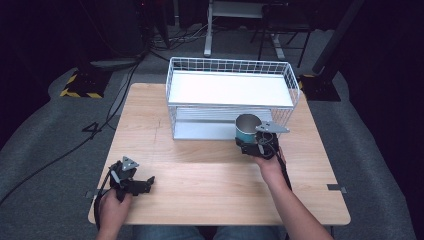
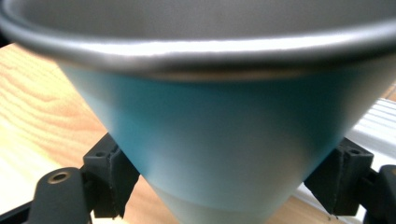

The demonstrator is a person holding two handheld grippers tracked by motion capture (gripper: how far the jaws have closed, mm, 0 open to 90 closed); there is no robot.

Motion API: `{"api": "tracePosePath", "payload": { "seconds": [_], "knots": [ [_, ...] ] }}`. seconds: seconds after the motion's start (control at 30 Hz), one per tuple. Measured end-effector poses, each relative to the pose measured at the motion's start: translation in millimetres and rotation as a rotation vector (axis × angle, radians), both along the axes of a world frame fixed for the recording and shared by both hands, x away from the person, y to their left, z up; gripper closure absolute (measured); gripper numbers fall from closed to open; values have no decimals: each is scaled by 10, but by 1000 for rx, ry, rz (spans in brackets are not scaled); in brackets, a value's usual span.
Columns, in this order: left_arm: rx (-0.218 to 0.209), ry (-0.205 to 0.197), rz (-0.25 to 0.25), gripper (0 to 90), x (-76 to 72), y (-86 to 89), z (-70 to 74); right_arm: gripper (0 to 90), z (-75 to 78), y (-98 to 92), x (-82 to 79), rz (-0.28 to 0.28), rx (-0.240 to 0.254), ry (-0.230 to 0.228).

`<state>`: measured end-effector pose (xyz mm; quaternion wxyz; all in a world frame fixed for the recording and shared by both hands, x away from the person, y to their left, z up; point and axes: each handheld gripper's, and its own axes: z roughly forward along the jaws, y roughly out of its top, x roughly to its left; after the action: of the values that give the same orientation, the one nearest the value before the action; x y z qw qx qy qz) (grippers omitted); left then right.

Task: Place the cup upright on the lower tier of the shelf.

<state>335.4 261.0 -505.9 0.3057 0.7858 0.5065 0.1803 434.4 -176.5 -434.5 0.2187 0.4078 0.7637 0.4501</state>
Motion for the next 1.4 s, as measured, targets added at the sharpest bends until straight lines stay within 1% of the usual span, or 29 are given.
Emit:
{"api": "tracePosePath", "payload": {
  "seconds": [0.03, 0.1, 0.13, 0.3, 0.5, 0.53, 0.63, 0.67, 0.73, 0.9, 1.07, 1.2, 1.4],
  "knots": [
    [0, 0, 0, 1, 0, 0, 0, 213, -7, 34, 34, -8, 0, 1],
    [0, 0, 0, 1, 0, 0, 0, 213, -11, 51, 50, -13, 1, 4],
    [-1, 0, 1, 1, -1, -1, 0, 213, -22, 97, 97, -27, -8, 2],
    [-1, 0, 1, 1, -1, -1, 0, 213, -38, 172, 169, -41, -10, 3],
    [-1, 0, 1, 1, -1, -1, 0, 213, -99, 284, 284, -56, 5, 12],
    [-1, 0, 1, 1, -1, -1, 0, 213, -99, 284, 284, -56, 5, 12],
    [-1, 0, 1, 1, -1, -1, 0, 213, -119, 349, 353, -63, 13, -1],
    [-1, 0, 1, 1, -1, -1, 0, 213, -119, 349, 353, -63, 13, -1],
    [-1, 0, 1, 1, -1, -1, -1, 213, -138, 408, 406, -62, 21, -4],
    [-2, 0, 2, 1, -2, -1, -1, 213, -177, 523, 490, -53, 11, -13],
    [-2, -1, 2, 1, -1, -1, -2, 213, -234, 637, 552, -51, 14, -21],
    [-2, -1, 2, 1, -1, -1, -2, 213, -283, 687, 602, -63, 14, -22],
    [-1, -5, 3, 1, -9, 5, -3, 212, -316, 708, 675, -84, 4, -30]
  ]
}}
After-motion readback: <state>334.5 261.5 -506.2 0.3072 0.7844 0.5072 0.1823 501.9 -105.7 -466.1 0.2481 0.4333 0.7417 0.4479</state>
